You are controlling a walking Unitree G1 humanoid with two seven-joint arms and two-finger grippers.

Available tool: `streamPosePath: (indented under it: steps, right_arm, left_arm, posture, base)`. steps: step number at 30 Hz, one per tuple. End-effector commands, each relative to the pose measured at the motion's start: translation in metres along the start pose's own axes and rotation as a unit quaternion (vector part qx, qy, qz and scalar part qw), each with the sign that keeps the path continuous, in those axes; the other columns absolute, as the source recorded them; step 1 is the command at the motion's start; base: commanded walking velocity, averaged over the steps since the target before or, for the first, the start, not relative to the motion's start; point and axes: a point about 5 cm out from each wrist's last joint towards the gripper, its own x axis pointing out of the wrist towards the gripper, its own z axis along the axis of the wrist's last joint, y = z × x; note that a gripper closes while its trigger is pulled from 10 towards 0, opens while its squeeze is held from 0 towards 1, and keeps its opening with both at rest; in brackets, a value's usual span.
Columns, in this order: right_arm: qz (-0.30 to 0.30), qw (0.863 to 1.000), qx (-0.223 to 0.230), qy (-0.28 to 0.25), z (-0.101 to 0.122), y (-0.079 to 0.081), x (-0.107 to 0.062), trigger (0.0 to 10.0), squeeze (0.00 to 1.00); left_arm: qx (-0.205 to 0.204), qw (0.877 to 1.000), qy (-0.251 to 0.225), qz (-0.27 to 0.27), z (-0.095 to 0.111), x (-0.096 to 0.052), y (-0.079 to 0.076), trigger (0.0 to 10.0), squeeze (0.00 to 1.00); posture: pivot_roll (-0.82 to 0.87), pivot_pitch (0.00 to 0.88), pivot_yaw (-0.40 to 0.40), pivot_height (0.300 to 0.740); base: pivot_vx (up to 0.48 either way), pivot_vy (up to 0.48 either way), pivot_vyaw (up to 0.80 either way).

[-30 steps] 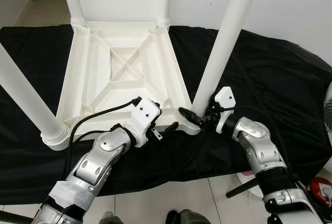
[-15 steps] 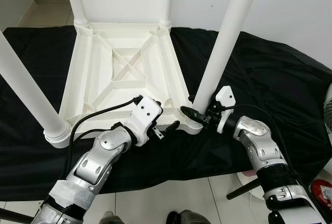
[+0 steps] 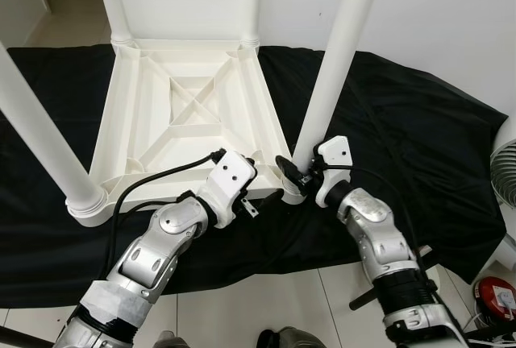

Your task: Building children table

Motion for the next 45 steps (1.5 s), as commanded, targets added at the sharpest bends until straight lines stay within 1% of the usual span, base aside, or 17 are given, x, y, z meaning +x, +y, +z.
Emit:
streamPosePath:
  steps: [1,3,4,5,6,8,11,16,17,23,27,28,33,35,37,40,45]
  right_arm:
    - [-0.050,0.999,0.000,0.017,-0.005,0.007,-0.002,10.0,0.00]
    - [-0.073,0.997,0.011,0.017,-0.005,0.009,-0.001,10.0,0.00]
    - [-0.115,0.993,0.023,0.012,-0.003,0.011,0.000,10.0,0.00]
    - [-0.115,0.993,0.023,0.012,-0.003,0.011,0.000,10.0,0.00]
    - [-0.143,0.989,0.038,0.009,-0.002,0.013,0.002,10.0,0.00]
    - [-0.143,0.989,0.038,0.009,-0.002,0.013,0.002,10.0,0.00]
    - [-0.179,0.982,0.053,0.006,0.001,0.015,0.004,10.0,0.00]
    - [-0.185,0.981,0.056,0.009,0.002,0.016,0.004,10.0,0.00]
    - [-0.180,0.982,0.061,0.006,0.002,0.016,0.003,10.0,1.00]
    - [-0.152,0.986,0.068,-0.014,0.008,0.015,0.000,10.0,1.00]
    - [-0.133,0.990,0.042,-0.027,0.011,0.008,-0.005,10.0,1.00]
    - [-0.122,0.991,0.034,-0.033,0.013,0.006,-0.007,10.0,0.00]
    - [-0.102,0.993,0.023,-0.052,0.017,0.003,-0.012,10.0,0.00]
    - [-0.082,0.994,0.018,-0.063,0.019,0.001,-0.014,10.0,0.00]
    - [-0.037,0.997,0.017,-0.073,0.021,-0.003,-0.021,10.0,0.00]
    - [-0.021,0.997,0.019,-0.073,0.021,-0.005,-0.023,10.0,0.00]
    - [0.041,0.998,0.016,-0.043,0.015,-0.016,-0.034,10.0,0.00]
  left_arm:
    - [0.002,0.999,0.003,-0.034,0.000,0.000,-0.004,10.0,0.00]
    - [0.002,0.999,0.004,-0.035,0.000,0.001,-0.004,10.0,0.00]
    - [0.003,0.999,0.003,-0.037,0.000,0.002,-0.004,10.0,0.00]
    - [0.003,0.999,0.003,-0.037,0.000,0.002,-0.004,10.0,0.00]
    - [0.002,0.999,0.002,-0.038,0.000,0.002,-0.005,10.0,0.00]
    - [0.002,0.999,0.002,-0.038,0.000,0.002,-0.005,10.0,0.00]
    - [0.001,0.999,0.002,-0.042,0.000,0.003,-0.006,10.0,0.00]
    - [0.000,0.999,0.003,-0.044,0.000,0.002,-0.007,10.0,0.00]
    - [0.000,0.999,0.005,-0.044,-0.001,0.002,-0.007,10.0,0.00]
    - [-0.002,0.999,0.007,-0.043,-0.002,0.000,-0.007,10.0,0.00]
    - [-0.002,0.999,0.006,-0.042,-0.003,-0.001,-0.007,10.0,0.00]
    - [-0.003,0.999,0.004,-0.039,-0.003,-0.001,-0.006,10.0,0.00]
    - [-0.006,0.999,0.000,-0.032,-0.003,-0.002,-0.005,10.0,0.00]
    - [-0.007,1.000,0.001,-0.030,-0.004,-0.003,-0.004,10.0,0.00]
    - [-0.007,1.000,0.003,-0.030,-0.005,-0.004,-0.004,10.0,0.00]
    - [-0.007,1.000,0.003,-0.031,-0.005,-0.005,-0.004,10.0,0.00]
    - [-0.011,0.998,0.003,-0.056,-0.005,-0.010,-0.009,10.0,0.00]
  posture:
    - [0.06,0.000,-0.071,0.740]
    - [0.06,0.000,-0.071,0.740]
    - [0.06,0.000,-0.070,0.740]
    - [0.06,0.000,-0.070,0.740]
    - [0.06,0.000,-0.068,0.740]
    - [0.06,0.000,-0.068,0.740]
    - [0.06,0.000,-0.065,0.740]
    - [0.06,0.000,-0.066,0.740]
    - [0.06,0.000,-0.067,0.740]
    - [0.06,0.000,-0.067,0.740]
    - [0.07,0.000,-0.068,0.740]
    - [0.07,0.000,-0.068,0.740]
    - [0.07,0.000,-0.069,0.740]
    - [0.07,0.000,-0.069,0.740]
    - [0.07,0.000,-0.063,0.740]
    - [0.07,0.000,-0.063,0.740]
    - [0.07,0.000,-0.057,0.740]
  base:
    - [0.000,0.000,0.00]
    - [0.000,0.000,0.00]
    - [0.000,0.000,0.00]
    - [0.000,0.000,0.00]
    - [0.000,0.000,0.00]
    - [0.000,0.000,0.00]
    - [0.000,0.000,0.00]
    - [0.000,0.000,0.00]
    - [0.000,0.000,0.00]
    - [0.000,0.000,0.00]
    - [0.000,0.000,0.00]
    - [0.000,0.000,0.00]
    - [0.000,0.000,0.00]
    - [0.000,0.000,0.00]
    - [0.000,0.000,0.00]
    - [0.000,0.000,0.00]
    - [0.000,0.000,0.00]
